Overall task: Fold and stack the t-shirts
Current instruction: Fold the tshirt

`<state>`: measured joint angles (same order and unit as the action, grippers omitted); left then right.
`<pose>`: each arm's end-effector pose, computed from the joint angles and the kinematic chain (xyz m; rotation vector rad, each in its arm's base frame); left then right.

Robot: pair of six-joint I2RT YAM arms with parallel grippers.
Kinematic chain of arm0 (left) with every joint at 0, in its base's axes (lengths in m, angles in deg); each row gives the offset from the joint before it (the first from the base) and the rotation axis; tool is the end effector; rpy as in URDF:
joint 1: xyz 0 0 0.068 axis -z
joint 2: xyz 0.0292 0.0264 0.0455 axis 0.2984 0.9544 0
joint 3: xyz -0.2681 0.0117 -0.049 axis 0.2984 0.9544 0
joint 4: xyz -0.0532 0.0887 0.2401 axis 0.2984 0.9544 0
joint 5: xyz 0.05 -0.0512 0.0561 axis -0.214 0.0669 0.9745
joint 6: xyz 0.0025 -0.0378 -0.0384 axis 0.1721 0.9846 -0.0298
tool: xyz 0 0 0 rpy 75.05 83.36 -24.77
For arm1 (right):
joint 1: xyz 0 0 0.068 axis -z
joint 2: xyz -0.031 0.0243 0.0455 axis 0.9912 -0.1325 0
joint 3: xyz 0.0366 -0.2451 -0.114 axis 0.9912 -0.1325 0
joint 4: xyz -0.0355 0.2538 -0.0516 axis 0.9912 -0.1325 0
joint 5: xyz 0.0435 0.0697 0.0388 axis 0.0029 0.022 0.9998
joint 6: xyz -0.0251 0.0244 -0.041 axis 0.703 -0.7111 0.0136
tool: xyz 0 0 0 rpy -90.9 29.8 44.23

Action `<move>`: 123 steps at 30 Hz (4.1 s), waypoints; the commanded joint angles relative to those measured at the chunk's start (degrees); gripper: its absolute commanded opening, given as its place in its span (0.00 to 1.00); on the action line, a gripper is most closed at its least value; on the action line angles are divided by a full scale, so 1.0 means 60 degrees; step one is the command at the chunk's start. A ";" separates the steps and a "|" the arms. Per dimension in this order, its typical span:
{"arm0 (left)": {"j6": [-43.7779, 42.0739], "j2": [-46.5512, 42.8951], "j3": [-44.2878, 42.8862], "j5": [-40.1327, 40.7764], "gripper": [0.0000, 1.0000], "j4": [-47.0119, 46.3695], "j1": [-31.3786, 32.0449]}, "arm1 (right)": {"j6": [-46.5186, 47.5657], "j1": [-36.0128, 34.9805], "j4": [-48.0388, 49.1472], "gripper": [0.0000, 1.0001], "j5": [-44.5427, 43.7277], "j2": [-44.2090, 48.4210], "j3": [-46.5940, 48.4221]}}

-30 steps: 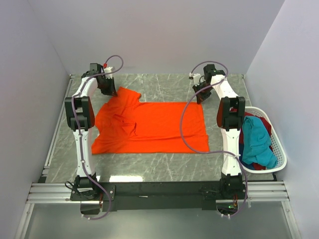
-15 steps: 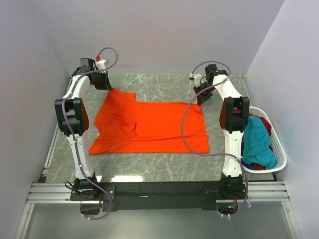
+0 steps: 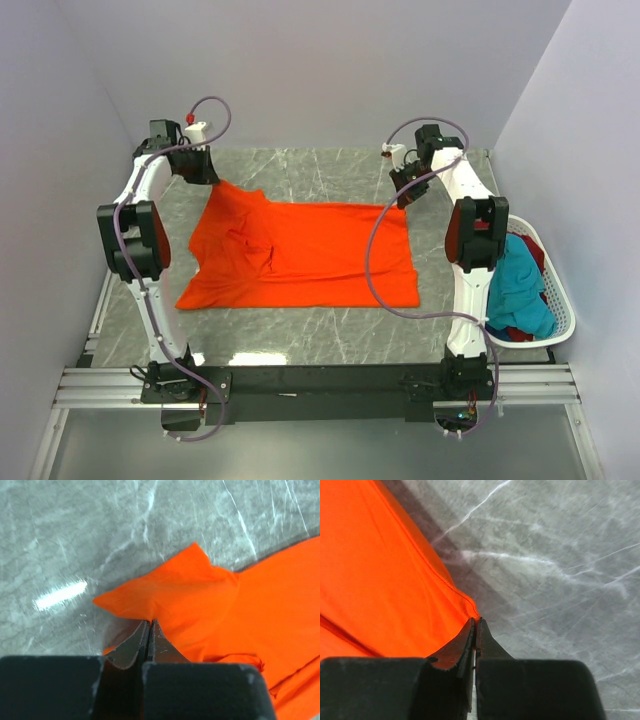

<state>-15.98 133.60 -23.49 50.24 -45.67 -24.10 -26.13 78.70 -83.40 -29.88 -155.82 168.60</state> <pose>0.4792 0.0374 0.2437 0.2939 2.3425 -0.5532 0.4739 0.0442 0.2177 -0.9789 2.5254 0.3995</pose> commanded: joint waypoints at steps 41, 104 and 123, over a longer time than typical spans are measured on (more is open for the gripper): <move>-0.2920 -0.5763 0.7306 -0.0360 0.01 -0.0605 -0.0824 | 0.1405 0.0189 0.0110 0.00 0.0414 0.3146 -0.4398; -0.2087 -0.0989 0.3208 -0.0243 0.58 0.0465 0.1080 | 0.0556 -0.1115 -0.0797 0.36 -0.0334 0.1813 -0.4033; -0.2116 -0.1485 0.3470 -0.1019 0.18 0.0509 0.1695 | 0.0703 -0.1085 -0.1032 0.36 -0.0363 0.2238 -0.4091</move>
<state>-28.17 129.98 -3.60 46.57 -42.35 -14.12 -22.72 71.88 -88.54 -31.89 -146.53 144.40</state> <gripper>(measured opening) 0.244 0.360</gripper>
